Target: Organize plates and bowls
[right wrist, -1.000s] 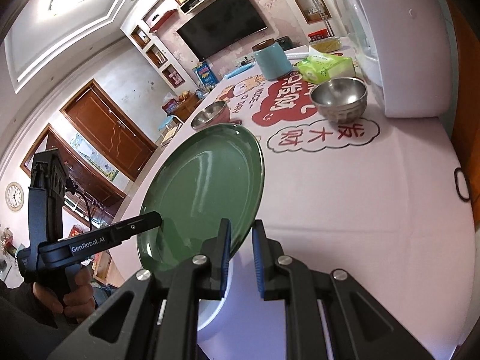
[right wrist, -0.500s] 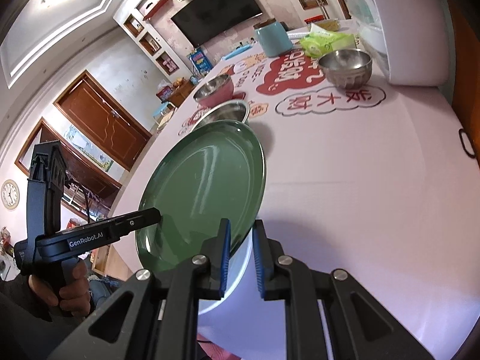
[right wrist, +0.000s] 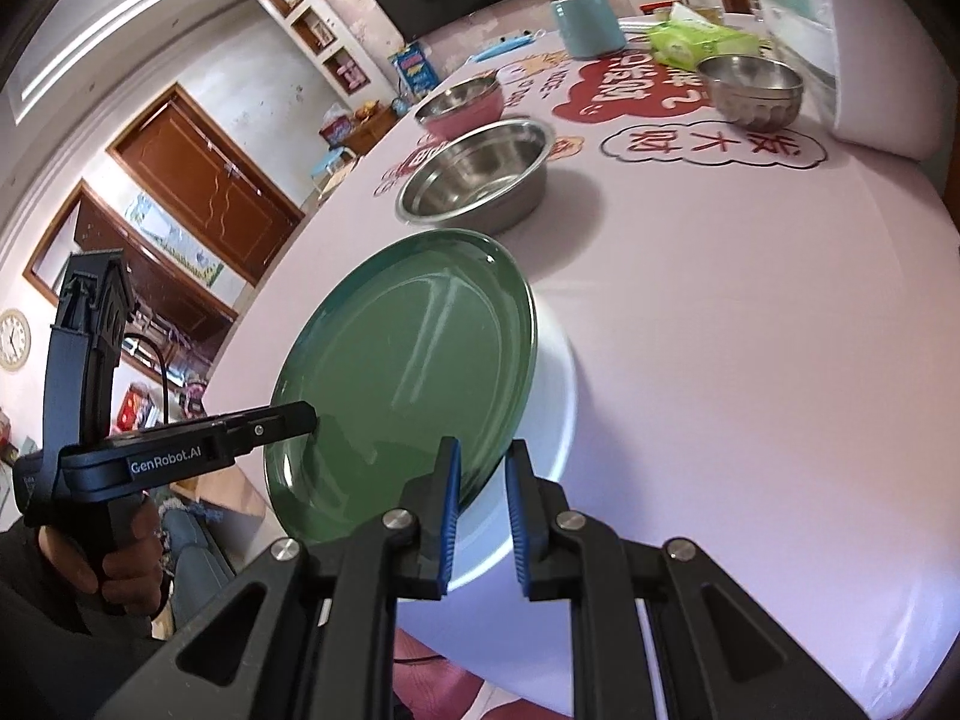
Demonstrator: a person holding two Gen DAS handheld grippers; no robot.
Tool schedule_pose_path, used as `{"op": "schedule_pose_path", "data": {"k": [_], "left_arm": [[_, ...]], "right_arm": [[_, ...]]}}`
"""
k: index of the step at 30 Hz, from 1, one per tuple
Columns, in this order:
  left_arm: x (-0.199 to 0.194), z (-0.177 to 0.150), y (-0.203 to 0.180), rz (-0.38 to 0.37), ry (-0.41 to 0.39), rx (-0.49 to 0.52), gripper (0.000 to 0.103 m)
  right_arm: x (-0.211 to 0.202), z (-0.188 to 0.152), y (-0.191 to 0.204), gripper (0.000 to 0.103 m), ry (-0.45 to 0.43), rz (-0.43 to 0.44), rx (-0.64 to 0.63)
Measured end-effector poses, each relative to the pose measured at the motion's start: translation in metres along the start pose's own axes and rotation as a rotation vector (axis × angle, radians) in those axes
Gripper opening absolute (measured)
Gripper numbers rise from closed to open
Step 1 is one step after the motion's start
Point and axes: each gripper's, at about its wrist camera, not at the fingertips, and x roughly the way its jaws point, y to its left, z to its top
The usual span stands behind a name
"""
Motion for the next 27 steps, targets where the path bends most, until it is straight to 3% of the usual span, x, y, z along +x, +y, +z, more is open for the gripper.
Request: {"op": "schedule_pose_path", "data": {"k": [6,18,21,27], "left_arm": [[0.005,-0.003,0.018,0.008,0.030,-0.012,0.029],[0.007,0.000,0.020,0.032,0.057,0.064,0.032],[0.015,0.001,0.022,0.033,0.086,0.051,0.032],[0.013,0.001,0.020,0.034,0.069,0.054,0.036]], "right_arm": [[0.012,0.000,0.013,0.015,0.028,-0.016,-0.025],[0.022,-0.003,0.023,0.016,0.055,-0.071,-0.024],[0.024,-0.004,0.028,0.020,0.065,-0.083,-0.042],[0.025,-0.004,0.027,0.022,0.078,-0.131,-0.064]]}}
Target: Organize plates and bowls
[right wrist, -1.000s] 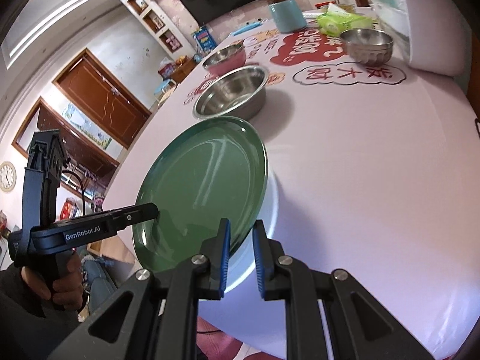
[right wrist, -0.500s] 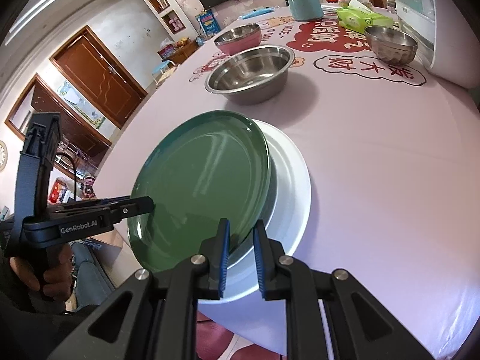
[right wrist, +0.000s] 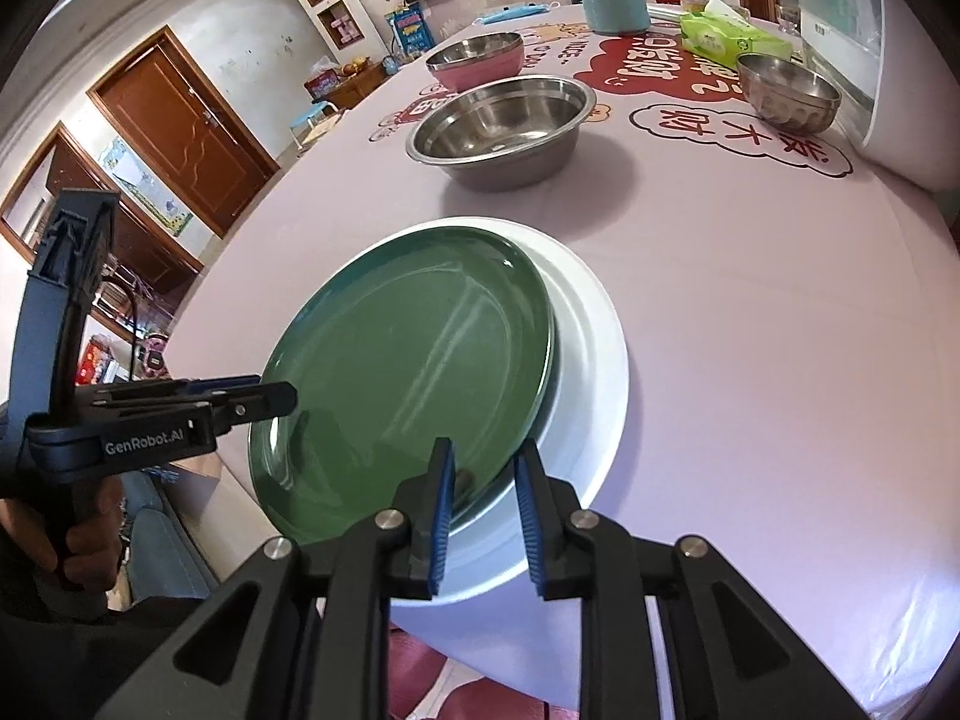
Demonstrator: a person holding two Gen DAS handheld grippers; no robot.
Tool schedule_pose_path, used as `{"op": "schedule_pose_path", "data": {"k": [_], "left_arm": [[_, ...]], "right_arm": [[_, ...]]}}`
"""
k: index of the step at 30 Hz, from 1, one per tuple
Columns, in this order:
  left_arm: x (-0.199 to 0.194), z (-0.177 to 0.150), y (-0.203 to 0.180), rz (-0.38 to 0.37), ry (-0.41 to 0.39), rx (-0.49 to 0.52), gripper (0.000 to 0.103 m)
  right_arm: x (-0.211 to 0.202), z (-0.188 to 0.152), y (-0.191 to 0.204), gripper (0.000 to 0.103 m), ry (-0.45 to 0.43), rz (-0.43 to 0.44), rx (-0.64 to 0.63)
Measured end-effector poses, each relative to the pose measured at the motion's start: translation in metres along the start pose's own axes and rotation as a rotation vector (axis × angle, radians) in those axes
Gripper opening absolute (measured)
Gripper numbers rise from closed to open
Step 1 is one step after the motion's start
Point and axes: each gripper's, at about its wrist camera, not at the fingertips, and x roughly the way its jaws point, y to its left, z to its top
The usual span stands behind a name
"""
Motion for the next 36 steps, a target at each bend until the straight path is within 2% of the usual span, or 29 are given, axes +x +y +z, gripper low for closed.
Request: {"op": "schedule_pose_path", "data": {"k": [4,6,8,9,14,16,23,36], "left_arm": [[-0.001,0.002,-0.004,0.007,-0.017,-0.006,0.037],[-0.004,0.003,-0.005,0.009,-0.029,-0.007,0.038],[-0.008,0.004,-0.007,0.013,-0.044,-0.007,0.041],[-0.009,0.004,-0.007,0.012,-0.050,-0.007,0.044],[-0.018,0.004,-0.012,0.008,-0.079,-0.003,0.047],[-0.020,0.003,-0.015,0.008,-0.080,-0.006,0.055],[-0.032,0.004,-0.018,-0.006,-0.089,-0.024,0.066],[-0.062,0.031,-0.009,0.004,-0.145,-0.024,0.071]], "right_arm": [[-0.002,0.000,0.000,0.022,-0.003,0.004,-0.013],[-0.003,-0.001,0.000,0.025,-0.003,0.003,-0.027],[-0.005,-0.001,0.002,0.032,-0.004,0.007,-0.040],[-0.005,0.000,0.003,0.034,-0.005,0.009,-0.047],[-0.012,0.000,0.003,0.041,-0.023,0.016,-0.080],[-0.016,-0.001,0.003,0.043,-0.039,0.018,-0.091],[-0.025,-0.001,-0.001,0.052,-0.063,0.003,-0.110],[-0.046,0.022,0.001,0.059,-0.182,-0.062,-0.103]]}}
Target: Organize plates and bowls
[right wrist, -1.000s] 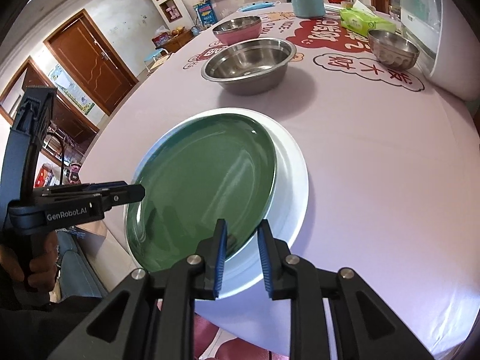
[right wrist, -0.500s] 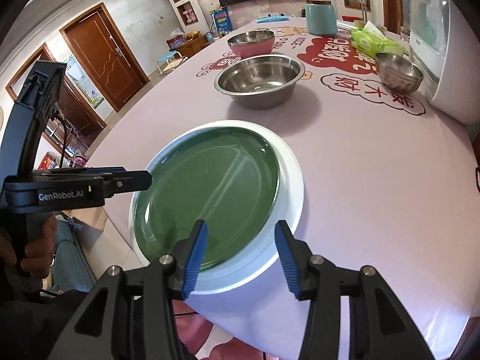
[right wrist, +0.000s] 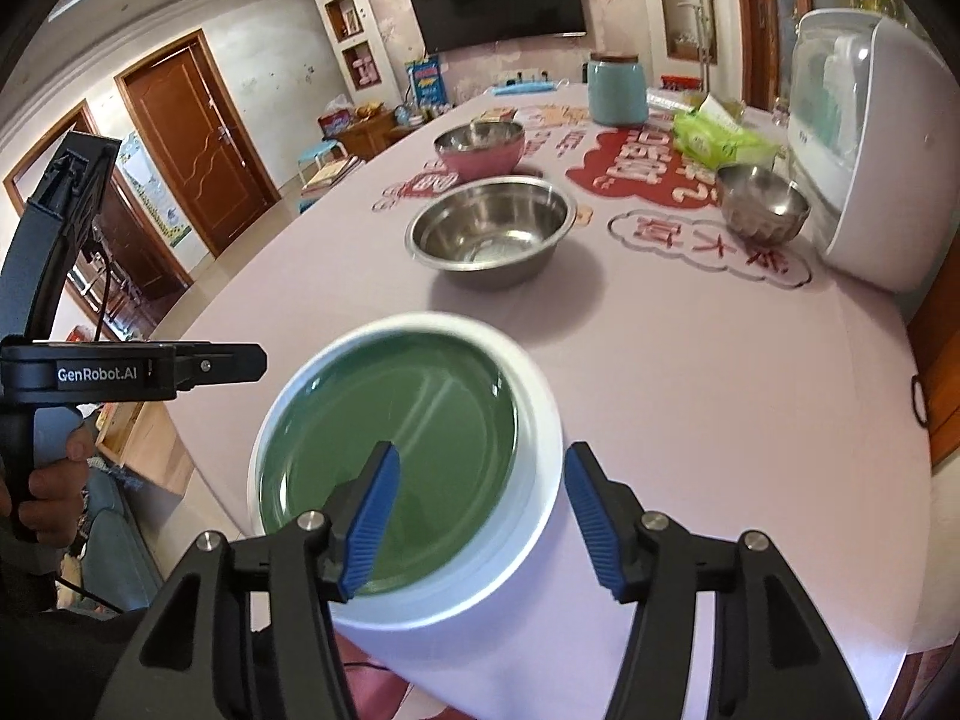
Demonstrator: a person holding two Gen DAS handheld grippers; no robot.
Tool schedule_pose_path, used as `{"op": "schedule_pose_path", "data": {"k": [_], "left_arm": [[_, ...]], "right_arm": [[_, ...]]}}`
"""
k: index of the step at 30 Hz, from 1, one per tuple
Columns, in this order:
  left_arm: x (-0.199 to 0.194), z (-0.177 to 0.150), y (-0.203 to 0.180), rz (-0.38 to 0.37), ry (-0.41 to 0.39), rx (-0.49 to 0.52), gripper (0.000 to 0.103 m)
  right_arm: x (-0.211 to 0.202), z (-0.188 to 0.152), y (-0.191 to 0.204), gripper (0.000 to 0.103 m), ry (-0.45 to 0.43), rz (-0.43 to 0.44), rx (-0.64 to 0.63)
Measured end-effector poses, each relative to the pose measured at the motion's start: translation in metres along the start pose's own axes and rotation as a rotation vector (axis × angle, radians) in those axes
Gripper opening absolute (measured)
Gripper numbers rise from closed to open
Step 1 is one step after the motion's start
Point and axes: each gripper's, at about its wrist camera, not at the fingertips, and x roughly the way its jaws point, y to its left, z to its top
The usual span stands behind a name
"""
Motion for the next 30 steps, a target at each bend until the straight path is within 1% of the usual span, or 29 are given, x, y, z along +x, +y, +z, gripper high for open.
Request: {"op": "schedule_pose_path", "data": {"k": [4,10,13,17,21,24,30], "left_arm": [[-0.005,0.017,0.004,-0.006,-0.024,0.013,0.071],[-0.011,0.045,0.007,-0.013,-0.048,0.080,0.074],[-0.015,0.062,0.008,-0.010,-0.074,0.126,0.074],[-0.020,0.083,0.009,-0.017,-0.115,0.174,0.075],[-0.022,0.103,0.013,-0.025,-0.146,0.217,0.076],[-0.022,0.118,0.015,-0.035,-0.162,0.244,0.076],[-0.014,0.144,0.018,-0.055,-0.166,0.331,0.076]], "right_arm": [[-0.001,0.011,0.004,0.061,-0.023,-0.046,-0.006],[0.004,0.034,0.013,0.061,-0.056,-0.116,0.011],[0.007,0.045,0.018,0.061,-0.080,-0.141,0.022],[0.013,0.063,0.024,0.061,-0.106,-0.200,0.033],[0.017,0.077,0.027,0.061,-0.132,-0.211,0.055],[0.023,0.087,0.028,0.061,-0.143,-0.238,0.077],[0.036,0.101,0.031,0.061,-0.158,-0.252,0.121]]}}
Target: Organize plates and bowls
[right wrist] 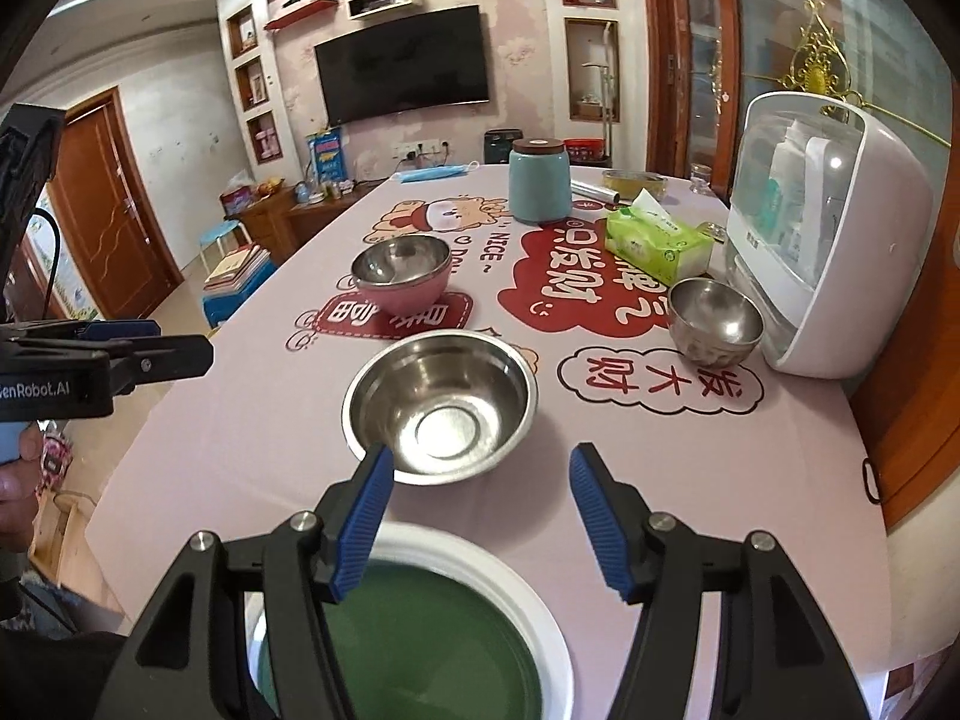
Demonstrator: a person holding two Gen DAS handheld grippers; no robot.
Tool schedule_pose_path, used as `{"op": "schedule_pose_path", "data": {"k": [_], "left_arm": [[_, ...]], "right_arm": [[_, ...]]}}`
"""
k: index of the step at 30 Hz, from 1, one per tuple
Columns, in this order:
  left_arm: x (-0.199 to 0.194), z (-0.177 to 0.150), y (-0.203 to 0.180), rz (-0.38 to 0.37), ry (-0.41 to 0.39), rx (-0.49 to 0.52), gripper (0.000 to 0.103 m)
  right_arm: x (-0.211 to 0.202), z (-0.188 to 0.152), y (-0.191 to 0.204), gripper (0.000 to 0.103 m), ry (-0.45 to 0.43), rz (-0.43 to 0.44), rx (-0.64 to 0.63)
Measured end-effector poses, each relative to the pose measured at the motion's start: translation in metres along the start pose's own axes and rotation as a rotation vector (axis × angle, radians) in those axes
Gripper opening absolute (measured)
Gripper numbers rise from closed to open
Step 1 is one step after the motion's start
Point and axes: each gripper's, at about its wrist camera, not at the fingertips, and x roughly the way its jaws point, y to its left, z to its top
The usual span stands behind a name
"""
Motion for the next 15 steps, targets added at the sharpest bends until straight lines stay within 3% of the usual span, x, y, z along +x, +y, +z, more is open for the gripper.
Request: {"op": "schedule_pose_path", "data": {"k": [15], "left_arm": [[0.065,0.027,0.021,-0.123,0.074,0.122,0.076]], "right_arm": [[0.050,0.007,0.017,0.061,0.044,-0.104,0.119]]}}
